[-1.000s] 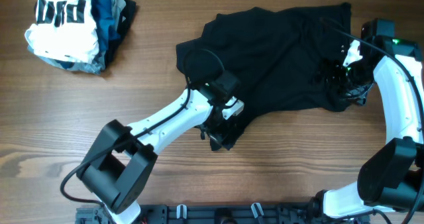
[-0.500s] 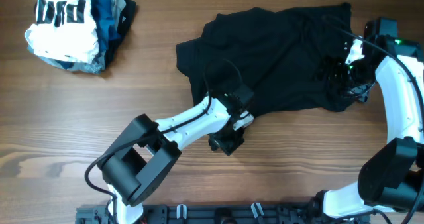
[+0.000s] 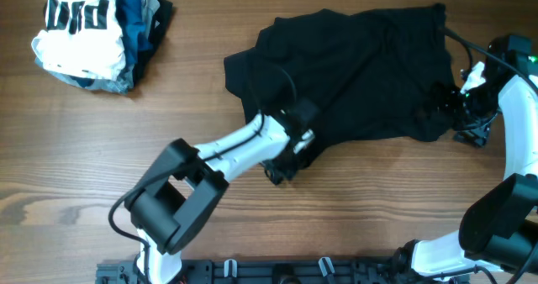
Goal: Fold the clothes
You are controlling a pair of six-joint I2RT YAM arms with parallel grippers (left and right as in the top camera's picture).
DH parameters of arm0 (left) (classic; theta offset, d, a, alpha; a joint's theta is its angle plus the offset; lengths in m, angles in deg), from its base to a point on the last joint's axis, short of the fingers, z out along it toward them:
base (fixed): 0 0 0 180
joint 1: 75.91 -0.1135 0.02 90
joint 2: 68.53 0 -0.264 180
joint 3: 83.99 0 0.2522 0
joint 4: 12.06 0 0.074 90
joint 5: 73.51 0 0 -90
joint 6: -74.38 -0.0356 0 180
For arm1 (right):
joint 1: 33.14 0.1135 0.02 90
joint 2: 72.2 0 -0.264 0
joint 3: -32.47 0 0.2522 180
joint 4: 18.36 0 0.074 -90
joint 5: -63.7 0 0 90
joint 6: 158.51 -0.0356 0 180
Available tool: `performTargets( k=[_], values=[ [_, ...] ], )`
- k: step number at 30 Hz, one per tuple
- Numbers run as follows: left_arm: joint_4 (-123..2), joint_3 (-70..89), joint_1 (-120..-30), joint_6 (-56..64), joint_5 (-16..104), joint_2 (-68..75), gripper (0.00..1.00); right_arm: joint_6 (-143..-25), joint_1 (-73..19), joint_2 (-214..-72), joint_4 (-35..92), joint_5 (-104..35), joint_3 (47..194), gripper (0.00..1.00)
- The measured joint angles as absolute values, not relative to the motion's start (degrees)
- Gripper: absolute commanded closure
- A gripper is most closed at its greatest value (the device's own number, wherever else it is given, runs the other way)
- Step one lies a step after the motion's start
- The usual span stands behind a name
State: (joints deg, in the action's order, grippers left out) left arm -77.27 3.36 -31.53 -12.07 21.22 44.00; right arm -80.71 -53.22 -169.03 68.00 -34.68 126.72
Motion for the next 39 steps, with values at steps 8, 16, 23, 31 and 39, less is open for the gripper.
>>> performTargets(
  k=[8,16,23,31,39],
  values=[
    [-80.6,8.8,-39.9,-10.5,21.2,44.0,0.96,-83.7,-53.2,-168.9,62.9,-28.6,125.3,0.00],
    [-82.7,10.0,-49.1,-10.1,21.2,43.7,0.96,-84.1,-53.2,-168.8,60.5,-27.9,117.3,0.00],
    [-83.2,10.0,-57.2,-10.1,21.3,39.0,0.96,-84.1,-52.8,-168.8,59.6,-29.1,116.7,0.04],
    [-83.5,10.3,-59.1,-10.1,22.4,37.4,0.96,-85.5,-45.2,-168.8,53.9,-29.3,113.8,0.05],
    [-82.9,10.3,-58.1,-10.1,23.0,37.4,0.96,-86.3,-40.1,-168.8,47.0,-29.5,109.1,0.18]
  ],
)
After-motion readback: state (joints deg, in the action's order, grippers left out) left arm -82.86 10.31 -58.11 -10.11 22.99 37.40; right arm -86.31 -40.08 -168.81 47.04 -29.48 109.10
